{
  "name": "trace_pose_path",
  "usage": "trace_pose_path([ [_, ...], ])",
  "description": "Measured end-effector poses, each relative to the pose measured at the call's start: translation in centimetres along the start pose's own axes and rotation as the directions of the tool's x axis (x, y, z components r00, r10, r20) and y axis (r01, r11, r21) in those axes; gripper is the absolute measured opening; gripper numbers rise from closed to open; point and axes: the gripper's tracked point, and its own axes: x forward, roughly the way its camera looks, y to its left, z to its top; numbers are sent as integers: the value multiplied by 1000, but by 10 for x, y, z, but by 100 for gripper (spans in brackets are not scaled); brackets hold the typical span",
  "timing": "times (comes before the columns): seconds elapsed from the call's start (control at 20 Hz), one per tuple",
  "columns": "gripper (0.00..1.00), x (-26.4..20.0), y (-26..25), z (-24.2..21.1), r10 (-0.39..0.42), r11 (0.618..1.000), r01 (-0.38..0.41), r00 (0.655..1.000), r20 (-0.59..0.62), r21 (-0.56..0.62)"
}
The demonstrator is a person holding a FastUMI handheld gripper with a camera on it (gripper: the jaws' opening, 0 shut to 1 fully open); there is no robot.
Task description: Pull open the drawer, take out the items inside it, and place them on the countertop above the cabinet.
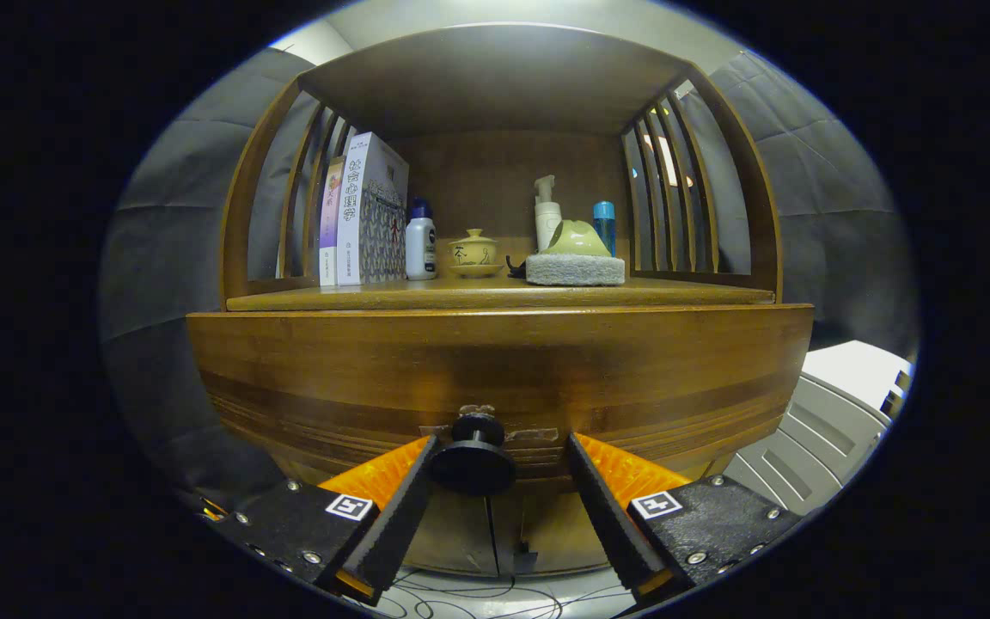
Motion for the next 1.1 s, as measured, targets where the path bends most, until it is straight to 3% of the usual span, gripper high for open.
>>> trace_pose_path([
  [0.7, 94, 31, 1, 7, -25, 998, 27, 999, 29, -64],
  [1.1, 95, -12, 8, 42, 32, 999, -29, 997, 72, -45],
])
